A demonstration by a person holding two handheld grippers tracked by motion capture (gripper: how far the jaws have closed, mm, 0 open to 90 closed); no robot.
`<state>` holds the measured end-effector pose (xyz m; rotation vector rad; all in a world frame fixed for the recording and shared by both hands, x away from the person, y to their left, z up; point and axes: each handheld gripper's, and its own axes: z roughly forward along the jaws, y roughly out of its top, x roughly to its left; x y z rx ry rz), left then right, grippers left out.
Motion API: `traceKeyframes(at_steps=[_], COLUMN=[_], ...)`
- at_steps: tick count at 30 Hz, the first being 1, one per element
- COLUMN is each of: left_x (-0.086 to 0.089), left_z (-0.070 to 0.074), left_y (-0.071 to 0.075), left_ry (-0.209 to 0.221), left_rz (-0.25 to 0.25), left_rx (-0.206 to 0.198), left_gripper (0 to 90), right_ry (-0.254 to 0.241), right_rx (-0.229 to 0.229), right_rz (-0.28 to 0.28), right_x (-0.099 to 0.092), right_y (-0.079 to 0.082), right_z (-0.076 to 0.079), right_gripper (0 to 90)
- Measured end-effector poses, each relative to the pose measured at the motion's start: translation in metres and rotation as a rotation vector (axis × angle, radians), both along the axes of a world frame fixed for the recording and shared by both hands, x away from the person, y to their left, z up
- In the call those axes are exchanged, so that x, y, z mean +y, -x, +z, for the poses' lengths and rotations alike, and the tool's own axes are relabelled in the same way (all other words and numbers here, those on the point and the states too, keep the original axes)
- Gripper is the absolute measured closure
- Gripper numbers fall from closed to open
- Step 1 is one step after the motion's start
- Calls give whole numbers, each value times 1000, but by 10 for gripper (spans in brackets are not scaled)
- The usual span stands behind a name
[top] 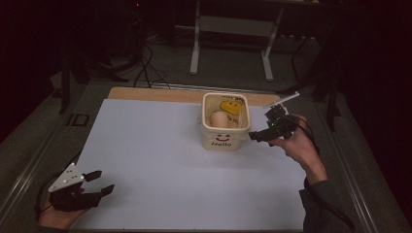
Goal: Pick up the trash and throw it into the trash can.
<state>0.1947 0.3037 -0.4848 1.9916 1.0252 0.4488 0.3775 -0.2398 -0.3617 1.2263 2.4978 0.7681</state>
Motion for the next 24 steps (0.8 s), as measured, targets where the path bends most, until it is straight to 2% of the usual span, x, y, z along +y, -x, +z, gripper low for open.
traceKeyframes(at_steps=[10,16,18,24], left_x=[0,0,0,-1], left_z=[0,-1,0,-1], left_y=[0,0,0,-1], left_ry=[-1,-3,-1,-2], left_rz=[5,6,7,3], left_rx=[-3,-3,-3,0], left_gripper=[315,315,315,315], right_ry=[-42,-105,-99,-124], right_rx=[-57,-106,-114,-158], right_rz=[-11,-7,2,28], right_x=[-20,-26,-27,-31], right_y=[21,37,40,53], right_z=[-39,-62,-69,-82], right_gripper=[140,139,134,133])
